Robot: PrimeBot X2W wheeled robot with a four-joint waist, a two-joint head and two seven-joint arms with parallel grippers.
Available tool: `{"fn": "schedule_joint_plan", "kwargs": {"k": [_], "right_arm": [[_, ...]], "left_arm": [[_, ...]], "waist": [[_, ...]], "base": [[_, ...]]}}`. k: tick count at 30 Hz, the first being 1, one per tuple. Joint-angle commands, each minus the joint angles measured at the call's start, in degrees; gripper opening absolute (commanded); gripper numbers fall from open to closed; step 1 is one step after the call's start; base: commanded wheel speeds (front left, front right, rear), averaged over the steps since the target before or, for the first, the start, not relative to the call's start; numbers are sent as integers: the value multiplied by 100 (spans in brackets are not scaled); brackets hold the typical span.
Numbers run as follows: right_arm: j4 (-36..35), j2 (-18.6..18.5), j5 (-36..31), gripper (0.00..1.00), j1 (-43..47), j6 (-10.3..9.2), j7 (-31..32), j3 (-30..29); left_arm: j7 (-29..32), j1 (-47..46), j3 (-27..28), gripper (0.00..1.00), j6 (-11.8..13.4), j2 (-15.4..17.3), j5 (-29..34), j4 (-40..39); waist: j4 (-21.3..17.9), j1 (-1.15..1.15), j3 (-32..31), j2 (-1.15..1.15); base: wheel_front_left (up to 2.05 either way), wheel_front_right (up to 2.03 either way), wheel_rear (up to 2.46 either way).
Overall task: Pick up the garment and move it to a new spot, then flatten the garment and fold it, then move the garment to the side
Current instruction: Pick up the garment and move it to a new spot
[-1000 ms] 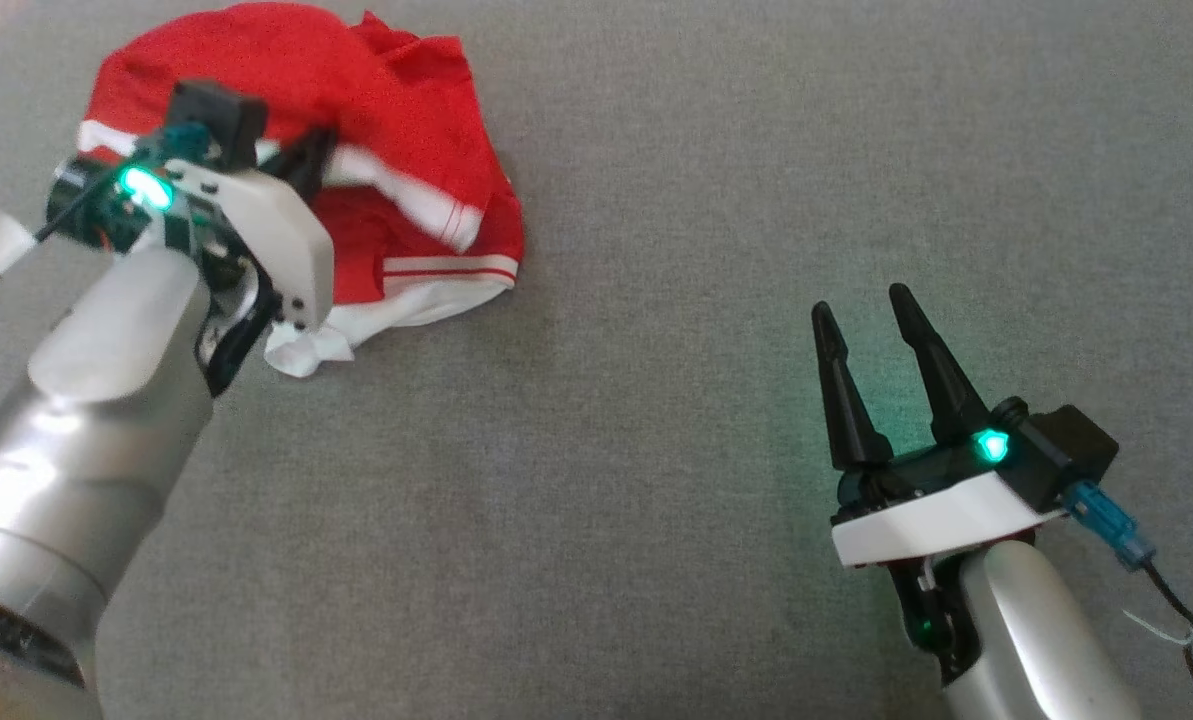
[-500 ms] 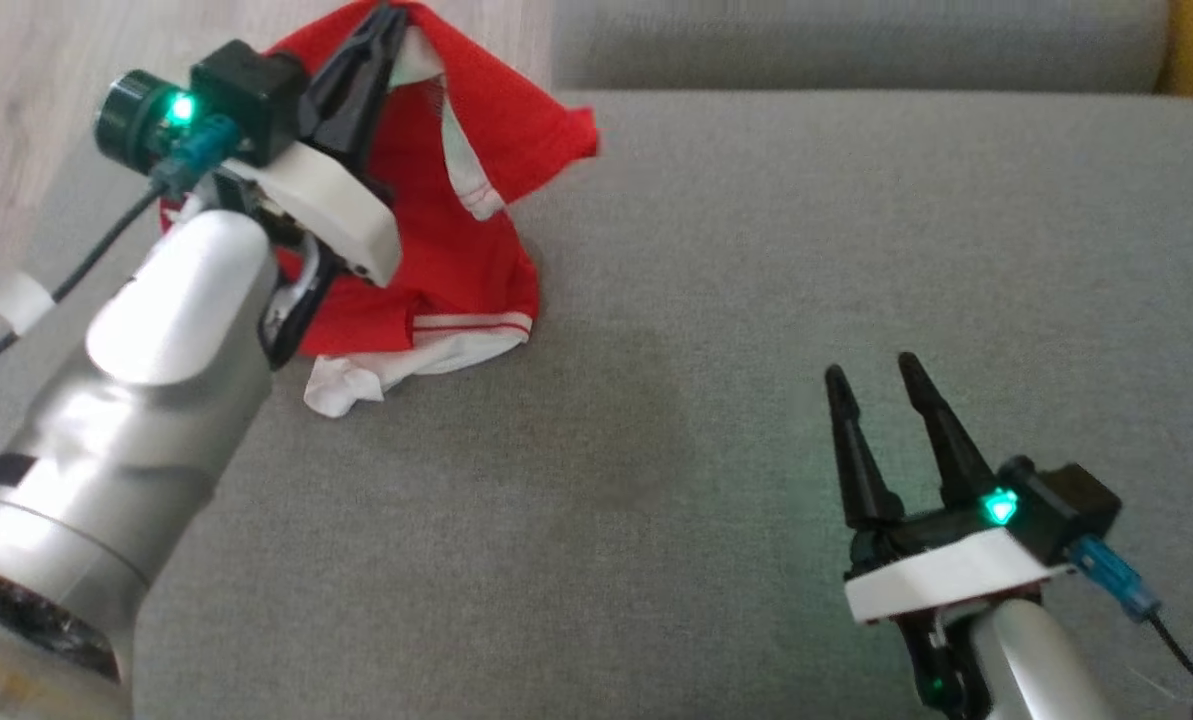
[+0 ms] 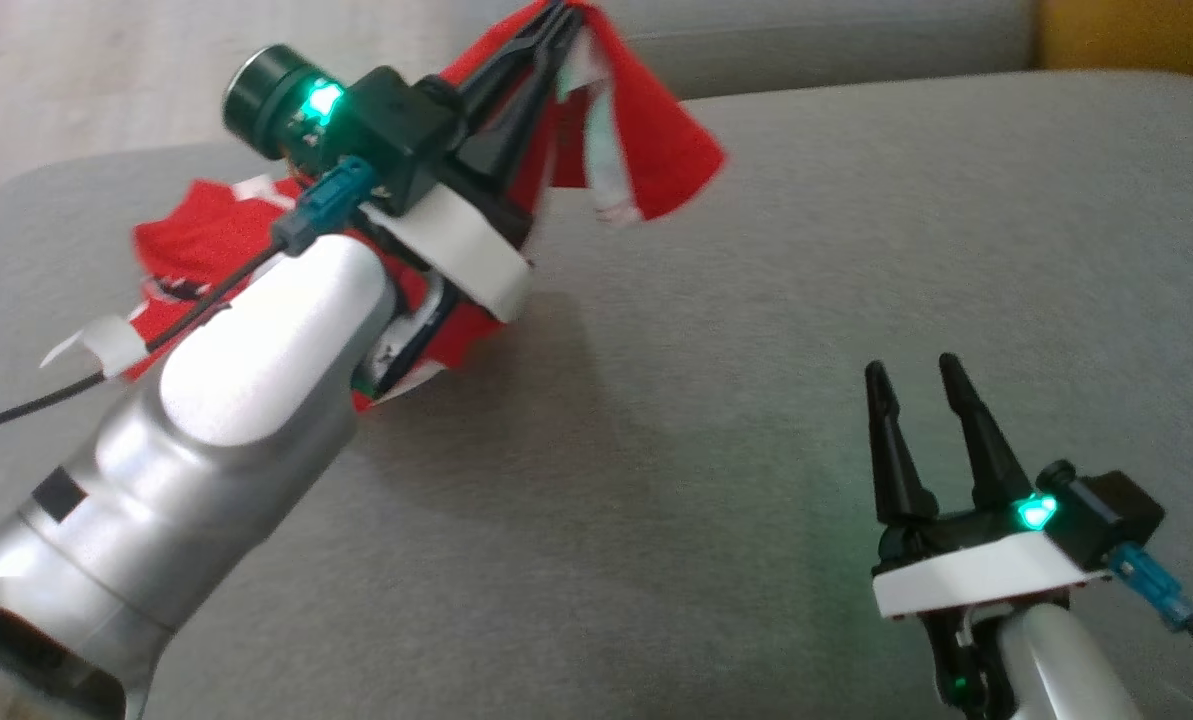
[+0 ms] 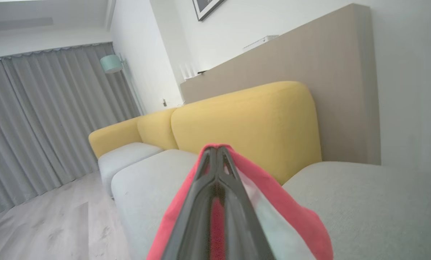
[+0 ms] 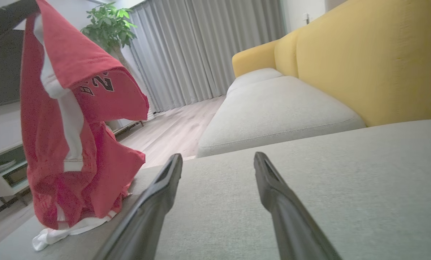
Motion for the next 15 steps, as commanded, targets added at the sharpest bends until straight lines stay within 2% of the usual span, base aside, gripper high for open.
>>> {"fn": "schedule_joint_plan", "kwargs": {"k": [1, 11, 15], "right_arm": [[-227, -15, 57, 100, -258, -4, -62, 97], [-436, -15, 284, 100, -308, -4, -62, 53], [-541, -15, 390, 100, -348, -4, -62, 132]], "left_arm": [[49, -347, 211, 0, 79, 190, 60, -287], [722, -567, 215, 0, 367, 276, 34, -1692], [1046, -700, 215, 0, 369, 377, -19, -1810]], "waist": [[-290, 0, 59, 0], [-1157, 0, 106, 0], [-1451, 0, 259, 0]], "base": [[0, 0, 0], [0, 0, 0], [0, 0, 0]]}}
